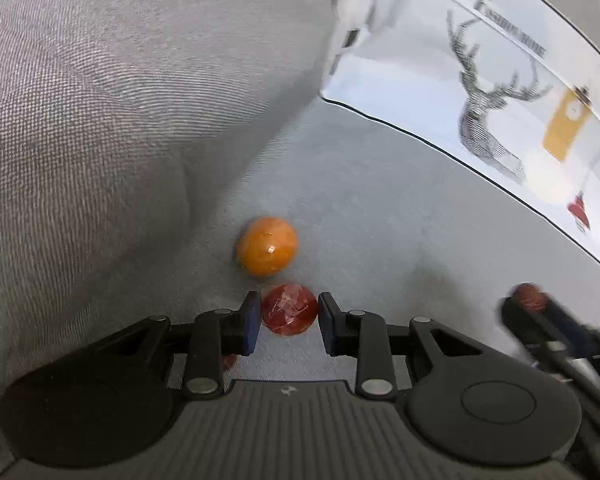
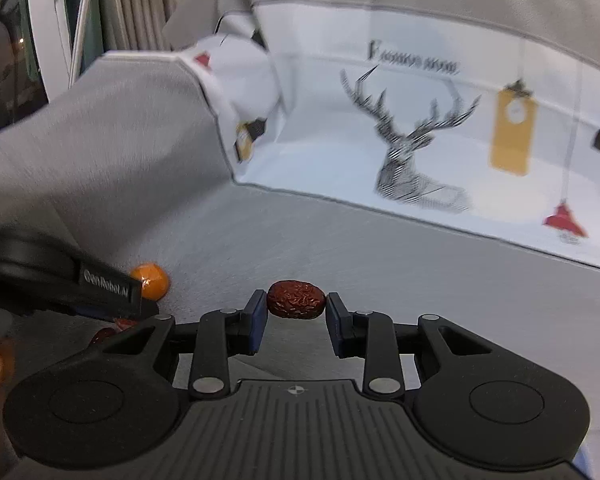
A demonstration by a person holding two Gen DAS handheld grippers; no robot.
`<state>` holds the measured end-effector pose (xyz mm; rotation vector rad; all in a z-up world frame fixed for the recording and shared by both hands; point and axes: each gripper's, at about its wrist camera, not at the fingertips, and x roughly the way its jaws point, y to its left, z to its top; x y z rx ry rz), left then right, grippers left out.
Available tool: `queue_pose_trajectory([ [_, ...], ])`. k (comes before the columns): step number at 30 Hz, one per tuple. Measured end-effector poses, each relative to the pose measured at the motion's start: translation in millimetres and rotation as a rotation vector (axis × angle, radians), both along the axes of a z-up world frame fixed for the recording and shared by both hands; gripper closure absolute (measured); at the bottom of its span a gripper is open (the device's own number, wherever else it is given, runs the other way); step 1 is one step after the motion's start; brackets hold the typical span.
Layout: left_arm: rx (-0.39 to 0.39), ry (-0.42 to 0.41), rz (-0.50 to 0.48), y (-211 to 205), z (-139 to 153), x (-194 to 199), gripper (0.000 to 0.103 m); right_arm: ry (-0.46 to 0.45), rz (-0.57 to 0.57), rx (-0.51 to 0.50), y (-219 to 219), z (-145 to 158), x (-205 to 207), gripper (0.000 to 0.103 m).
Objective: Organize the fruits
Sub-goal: 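Grasp the wrapped red fruit with the left tool while the right tool grasps a dried date, then carry the red fruit and the date over the blue plate with both tools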
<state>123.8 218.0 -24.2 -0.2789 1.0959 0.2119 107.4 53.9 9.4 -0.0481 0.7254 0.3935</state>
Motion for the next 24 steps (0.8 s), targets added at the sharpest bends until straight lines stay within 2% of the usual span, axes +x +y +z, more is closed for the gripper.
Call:
queue_pose_trajectory([
  [5, -0.001, -0.04, -0.073, -16, 10, -12, 0.069, -0.027, -0.05, 0.027, -25, 39, -36, 0.07],
  [10, 0.019, -0.087, -0.167, -41, 22, -29, 0.069, -0.065, -0.066, -0.029, -54, 61, -73, 0.07],
  [14, 0.03, -0.126, -0.218, -52, 33, -47, 0.069, -0.043, -0.133, -0.014, -80, 61, -99, 0.07],
  [17, 0.003, -0.147, -0.24, -53, 40, -62, 0.069, -0.014, -0.187, 0.008, -96, 52, -110, 0.07],
  [21, 0.022, -0.163, -0.282, -61, 42, -66, 0.069, -0.016, -0.224, -0.029, -109, 45, -105, 0.07],
  [24, 0.033, -0.134, -0.288, -66, 34, -59, 0.069, 0.015, -0.245, -0.052, -115, 35, -97, 0.07],
])
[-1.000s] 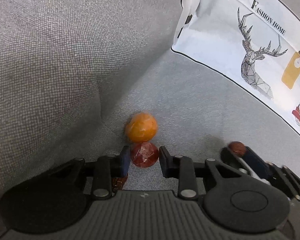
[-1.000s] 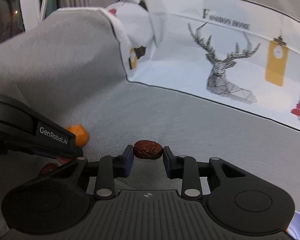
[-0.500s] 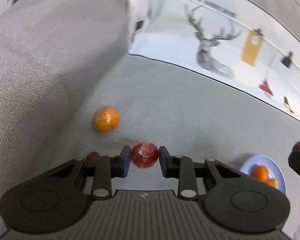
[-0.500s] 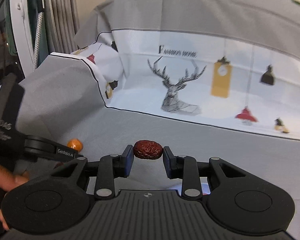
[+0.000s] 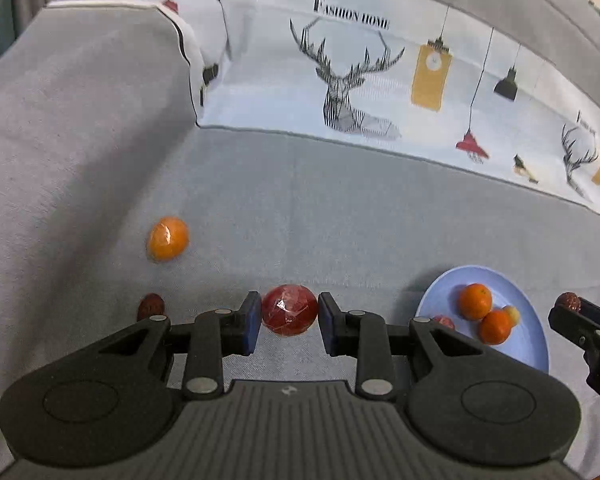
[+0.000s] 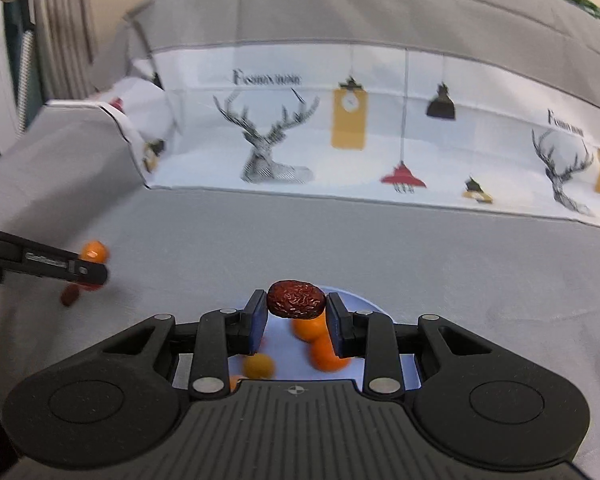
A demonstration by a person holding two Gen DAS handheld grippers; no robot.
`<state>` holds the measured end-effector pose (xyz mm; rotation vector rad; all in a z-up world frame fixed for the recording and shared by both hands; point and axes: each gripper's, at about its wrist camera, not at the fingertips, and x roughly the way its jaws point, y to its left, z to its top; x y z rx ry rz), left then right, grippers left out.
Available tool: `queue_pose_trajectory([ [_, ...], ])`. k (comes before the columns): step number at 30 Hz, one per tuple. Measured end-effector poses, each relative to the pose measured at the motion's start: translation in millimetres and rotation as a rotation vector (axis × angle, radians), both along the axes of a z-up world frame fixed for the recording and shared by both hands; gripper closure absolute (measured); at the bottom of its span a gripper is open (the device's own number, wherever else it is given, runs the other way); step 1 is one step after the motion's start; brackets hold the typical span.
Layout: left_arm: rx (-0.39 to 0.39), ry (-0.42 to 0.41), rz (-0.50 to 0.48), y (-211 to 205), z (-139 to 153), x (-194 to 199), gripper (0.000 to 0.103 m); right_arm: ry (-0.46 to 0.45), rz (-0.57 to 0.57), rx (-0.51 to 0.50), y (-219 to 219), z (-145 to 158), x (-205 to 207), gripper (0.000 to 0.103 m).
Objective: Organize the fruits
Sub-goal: 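Carry the red fruit and the date over the blue plate with both tools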
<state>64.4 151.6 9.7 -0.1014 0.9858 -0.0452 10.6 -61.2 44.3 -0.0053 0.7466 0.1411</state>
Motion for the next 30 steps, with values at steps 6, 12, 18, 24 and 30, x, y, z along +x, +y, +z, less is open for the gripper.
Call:
queue_pose_trajectory([
  [6, 0.012, 0.021, -0.034, -16, -12, 10, 0.069, 0.015, 0.012, -0.027, 0, -9, 9, 0.07],
  [12, -0.007, 0.009, -0.084, -33, -15, 12, 0.069, 0.015, -0.013, -0.015, -7, -9, 13, 0.07],
  [18, -0.045, 0.011, -0.126, -42, -18, 11, 0.069, 0.018, -0.042, -0.014, -14, -10, 13, 0.07],
  [24, -0.077, -0.002, -0.157, -47, -16, 9, 0.069, 0.018, -0.07, -0.002, -19, -9, 12, 0.07],
  [30, -0.111, -0.023, -0.223, -59, -13, 5, 0.069, 0.028, -0.088, 0.0, -20, -10, 14, 0.07],
])
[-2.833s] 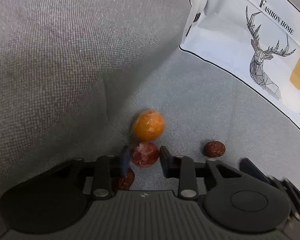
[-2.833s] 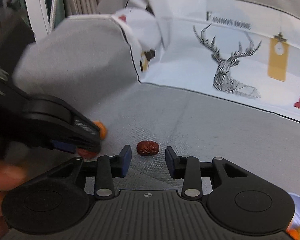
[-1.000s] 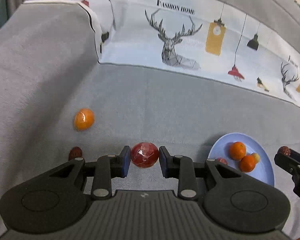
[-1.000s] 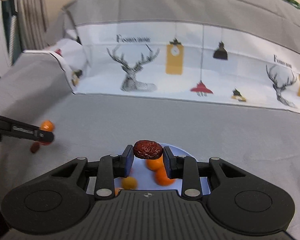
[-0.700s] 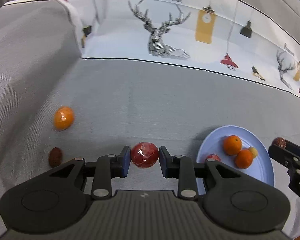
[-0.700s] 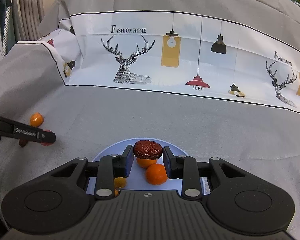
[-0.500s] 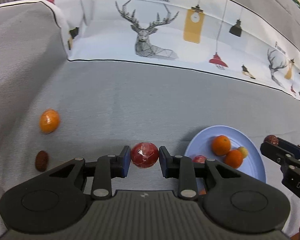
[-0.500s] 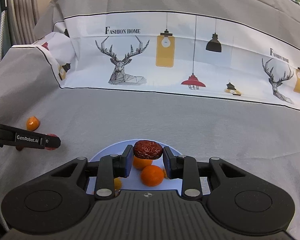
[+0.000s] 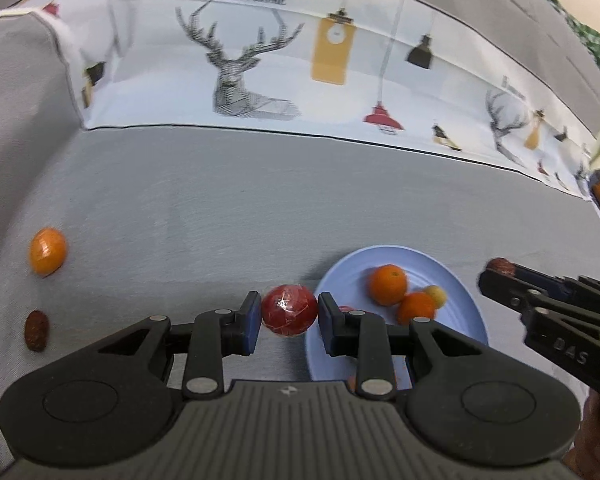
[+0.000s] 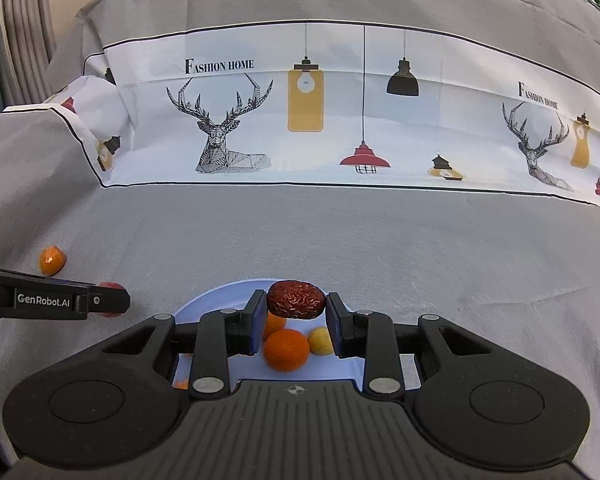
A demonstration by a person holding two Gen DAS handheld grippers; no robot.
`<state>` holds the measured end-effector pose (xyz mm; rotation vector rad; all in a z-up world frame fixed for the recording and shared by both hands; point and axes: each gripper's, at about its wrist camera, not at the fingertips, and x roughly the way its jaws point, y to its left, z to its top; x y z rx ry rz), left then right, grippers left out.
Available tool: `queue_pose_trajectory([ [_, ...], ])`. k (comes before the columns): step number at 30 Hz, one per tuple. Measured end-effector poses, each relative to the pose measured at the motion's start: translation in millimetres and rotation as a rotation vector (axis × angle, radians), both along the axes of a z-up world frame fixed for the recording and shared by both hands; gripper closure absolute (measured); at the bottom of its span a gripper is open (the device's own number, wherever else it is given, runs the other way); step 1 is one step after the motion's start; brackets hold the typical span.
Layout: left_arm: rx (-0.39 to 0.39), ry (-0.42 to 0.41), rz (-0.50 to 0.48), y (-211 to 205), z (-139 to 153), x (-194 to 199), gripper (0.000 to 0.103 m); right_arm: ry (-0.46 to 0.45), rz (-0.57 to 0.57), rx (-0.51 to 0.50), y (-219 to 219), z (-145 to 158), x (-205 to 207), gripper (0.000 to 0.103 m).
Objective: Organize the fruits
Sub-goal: 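Carry the red fruit and the date over the blue plate with both tools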
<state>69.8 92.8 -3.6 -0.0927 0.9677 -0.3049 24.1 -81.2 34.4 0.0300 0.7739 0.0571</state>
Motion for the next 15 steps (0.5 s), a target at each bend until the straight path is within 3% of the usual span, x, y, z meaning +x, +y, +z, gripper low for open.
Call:
queue_pose_trajectory([
  [15, 0.014, -0.079, -0.233, -46, -2, -20, 0.069, 0.081, -0.036, 0.023, -10, -10, 1, 0.07],
])
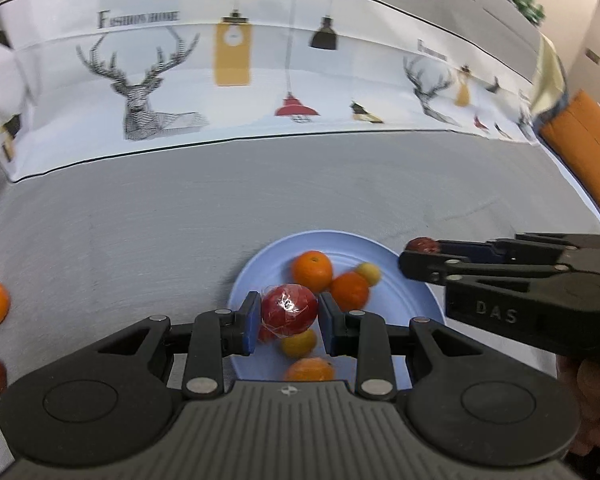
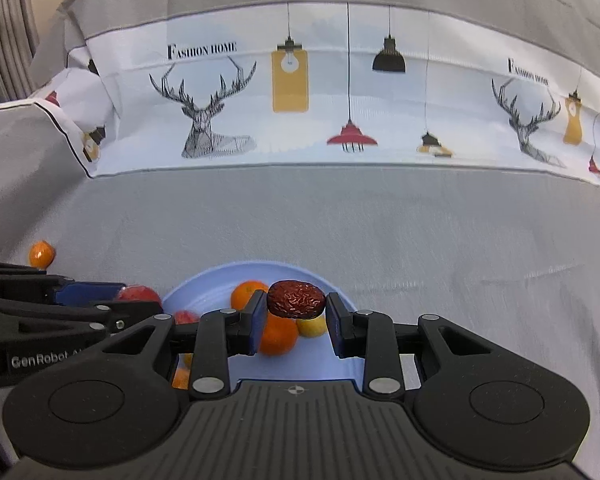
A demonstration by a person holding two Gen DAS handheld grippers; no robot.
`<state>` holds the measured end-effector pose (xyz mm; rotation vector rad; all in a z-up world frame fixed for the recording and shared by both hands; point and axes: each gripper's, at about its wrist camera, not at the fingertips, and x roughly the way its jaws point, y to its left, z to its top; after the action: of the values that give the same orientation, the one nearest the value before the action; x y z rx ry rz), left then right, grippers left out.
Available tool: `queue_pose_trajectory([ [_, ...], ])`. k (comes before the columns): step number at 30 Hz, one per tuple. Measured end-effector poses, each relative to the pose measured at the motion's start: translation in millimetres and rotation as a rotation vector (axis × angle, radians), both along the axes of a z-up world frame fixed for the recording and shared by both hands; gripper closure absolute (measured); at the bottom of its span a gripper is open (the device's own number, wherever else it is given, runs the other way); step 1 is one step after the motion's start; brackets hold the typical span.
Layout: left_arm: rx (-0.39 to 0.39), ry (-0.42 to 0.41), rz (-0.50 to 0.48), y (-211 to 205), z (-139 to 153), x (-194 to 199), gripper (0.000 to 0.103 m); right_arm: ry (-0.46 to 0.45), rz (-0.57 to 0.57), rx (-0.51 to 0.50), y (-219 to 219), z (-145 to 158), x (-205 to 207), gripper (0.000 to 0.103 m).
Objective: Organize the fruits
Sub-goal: 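Carry the red fruit and the date over the blue plate with both tools, then open both tools to drop the red fruit and date onto the plate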
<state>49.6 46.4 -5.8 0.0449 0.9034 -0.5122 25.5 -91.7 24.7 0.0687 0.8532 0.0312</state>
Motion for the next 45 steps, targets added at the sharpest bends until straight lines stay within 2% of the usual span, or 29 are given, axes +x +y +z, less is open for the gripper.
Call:
queue_pose_trajectory([
  [6, 0.019, -0.026, -0.049, -11, -3, -5, 0.069, 0.011, -0.025, 0.031, -6, 0, -2, 0.07],
  [16, 0.024, -0.053, -0.093, -21, -2, -10, 0.069, 0.019, -0.028, 0.02, -7, -2, 0, 0.07],
  [45, 0.026, -0.056, -0.102, -23, -3, -12, 0.069, 0.027, -0.024, 0.01, -3, -4, 1, 0.07],
])
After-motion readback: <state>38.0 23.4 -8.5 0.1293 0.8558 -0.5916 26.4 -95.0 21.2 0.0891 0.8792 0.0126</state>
